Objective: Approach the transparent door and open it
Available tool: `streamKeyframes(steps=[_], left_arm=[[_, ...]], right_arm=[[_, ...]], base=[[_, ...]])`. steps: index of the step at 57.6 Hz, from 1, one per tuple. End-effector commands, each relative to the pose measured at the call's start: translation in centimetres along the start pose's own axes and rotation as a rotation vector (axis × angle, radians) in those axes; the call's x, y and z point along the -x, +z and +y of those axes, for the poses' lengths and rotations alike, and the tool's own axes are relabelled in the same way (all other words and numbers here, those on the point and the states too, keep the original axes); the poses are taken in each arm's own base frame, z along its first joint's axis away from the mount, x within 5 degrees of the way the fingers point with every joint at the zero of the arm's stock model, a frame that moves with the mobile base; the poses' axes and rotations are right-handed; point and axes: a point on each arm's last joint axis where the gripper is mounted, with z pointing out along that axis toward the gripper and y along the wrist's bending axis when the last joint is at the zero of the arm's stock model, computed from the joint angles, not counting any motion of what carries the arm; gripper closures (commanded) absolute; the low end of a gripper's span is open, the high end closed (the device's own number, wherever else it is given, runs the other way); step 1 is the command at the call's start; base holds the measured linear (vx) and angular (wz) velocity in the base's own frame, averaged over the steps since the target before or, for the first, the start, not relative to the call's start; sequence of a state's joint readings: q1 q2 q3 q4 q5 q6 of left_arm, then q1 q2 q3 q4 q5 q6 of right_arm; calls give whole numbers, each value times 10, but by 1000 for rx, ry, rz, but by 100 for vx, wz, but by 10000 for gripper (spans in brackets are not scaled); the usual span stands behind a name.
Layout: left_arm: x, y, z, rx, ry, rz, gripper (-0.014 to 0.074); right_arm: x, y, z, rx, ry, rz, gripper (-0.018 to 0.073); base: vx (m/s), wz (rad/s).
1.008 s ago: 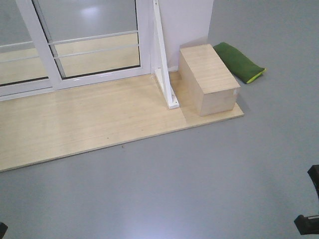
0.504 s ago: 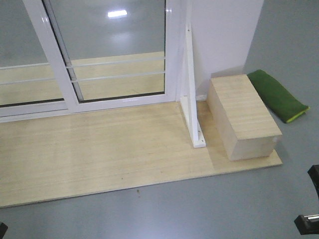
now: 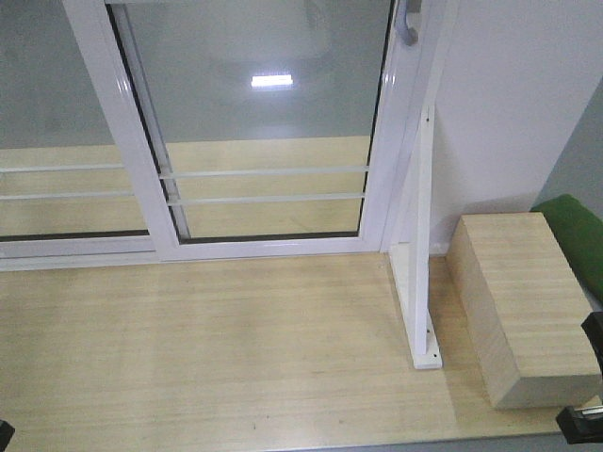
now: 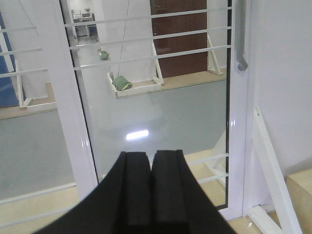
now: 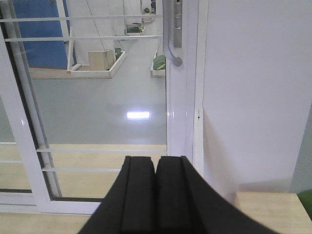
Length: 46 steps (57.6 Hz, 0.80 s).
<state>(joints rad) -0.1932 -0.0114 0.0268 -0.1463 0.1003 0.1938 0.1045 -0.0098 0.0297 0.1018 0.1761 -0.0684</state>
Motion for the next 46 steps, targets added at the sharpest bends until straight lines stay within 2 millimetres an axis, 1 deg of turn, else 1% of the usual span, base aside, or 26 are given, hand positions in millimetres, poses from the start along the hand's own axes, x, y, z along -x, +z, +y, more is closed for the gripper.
streamKeyframes(steps=[1, 27, 46], left_arm=[[-3, 0, 1, 7, -6, -60, 602], [-3, 0, 1, 7, -5, -60, 602], [-3, 0, 1, 7, -5, -60, 602]], right_arm=[[3, 0, -1, -14, -8, -82, 559], [3, 0, -1, -14, -8, -82, 559], [4, 0, -1, -14, -8, -83, 559]], base=[[50, 3], [45, 5], [31, 6]])
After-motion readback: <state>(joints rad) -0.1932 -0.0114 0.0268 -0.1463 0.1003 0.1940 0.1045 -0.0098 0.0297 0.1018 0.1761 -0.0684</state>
